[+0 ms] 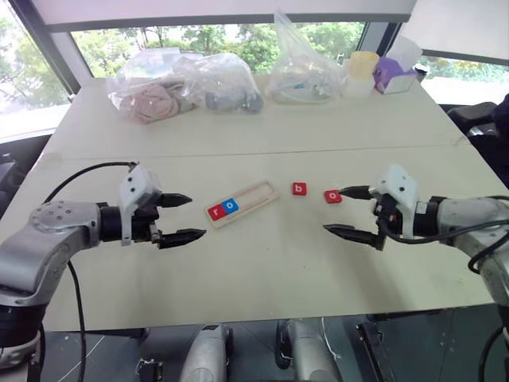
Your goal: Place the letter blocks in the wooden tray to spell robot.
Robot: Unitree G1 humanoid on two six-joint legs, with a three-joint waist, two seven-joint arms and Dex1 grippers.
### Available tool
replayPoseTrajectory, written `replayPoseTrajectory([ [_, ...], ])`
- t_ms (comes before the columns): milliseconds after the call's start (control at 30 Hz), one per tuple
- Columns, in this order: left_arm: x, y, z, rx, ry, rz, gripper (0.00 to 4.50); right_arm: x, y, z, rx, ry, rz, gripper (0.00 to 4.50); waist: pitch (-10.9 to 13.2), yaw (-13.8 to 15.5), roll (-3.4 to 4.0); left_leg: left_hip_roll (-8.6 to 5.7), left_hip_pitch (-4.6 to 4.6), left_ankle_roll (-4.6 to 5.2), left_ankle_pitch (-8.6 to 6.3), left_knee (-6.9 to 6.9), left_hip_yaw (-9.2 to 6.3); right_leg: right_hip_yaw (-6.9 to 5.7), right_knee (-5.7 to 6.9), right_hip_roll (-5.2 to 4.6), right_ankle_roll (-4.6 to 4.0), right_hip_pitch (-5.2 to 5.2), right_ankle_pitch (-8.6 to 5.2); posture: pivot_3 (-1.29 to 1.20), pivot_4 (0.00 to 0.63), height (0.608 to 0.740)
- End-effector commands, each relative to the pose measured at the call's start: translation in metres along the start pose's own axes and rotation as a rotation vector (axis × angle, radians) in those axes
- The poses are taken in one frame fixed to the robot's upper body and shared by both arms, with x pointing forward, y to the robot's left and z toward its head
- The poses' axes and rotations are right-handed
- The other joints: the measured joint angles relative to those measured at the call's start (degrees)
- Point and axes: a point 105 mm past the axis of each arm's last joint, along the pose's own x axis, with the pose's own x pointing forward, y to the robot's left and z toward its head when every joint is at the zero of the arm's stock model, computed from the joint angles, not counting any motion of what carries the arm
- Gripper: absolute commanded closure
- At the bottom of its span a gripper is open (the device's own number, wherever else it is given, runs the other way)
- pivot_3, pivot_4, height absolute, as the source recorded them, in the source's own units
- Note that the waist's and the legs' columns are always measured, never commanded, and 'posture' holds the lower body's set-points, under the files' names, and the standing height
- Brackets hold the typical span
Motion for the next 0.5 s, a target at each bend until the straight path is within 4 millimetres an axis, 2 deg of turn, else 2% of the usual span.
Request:
replayPoseTrajectory([
  [33,-0.0059,0.0004,0.0126,0.060,-0.030,0.011,0.00,-0.0021,-0.0052,0.0082,-0.045,-0.017,-0.012,0.04,0.0,0.0,0.00,0.00,0.00,0.00,0.00,0.00,0.00,0.00,0.00,0.00,0.00,0.00,0.00,0.00,0.150,0.740],
  [233,-0.0070,0.0039,0.0190,0.053,-0.059,0.053,0.00,0.0022,-0.0055,0.0087,-0.040,-0.025,-0.005,0.04,0.0,0.0,0.00,0.00,0.00,0.00,0.00,0.00,0.00,0.00,0.03,0.02,0.01,0.00,0.01,0.00,0.150,0.740],
  [500,-0.0018,0.0021,0.0138,0.034,-0.062,0.065,0.00,0.0047,-0.0072,0.0080,-0.043,-0.024,-0.021,0.04,0.0,0.0,0.00,0.00,0.00,0.01,0.01,0.01,0.01,0.00,0.04,0.02,0.01,0.00,0.01,0.00,0.150,0.740],
])
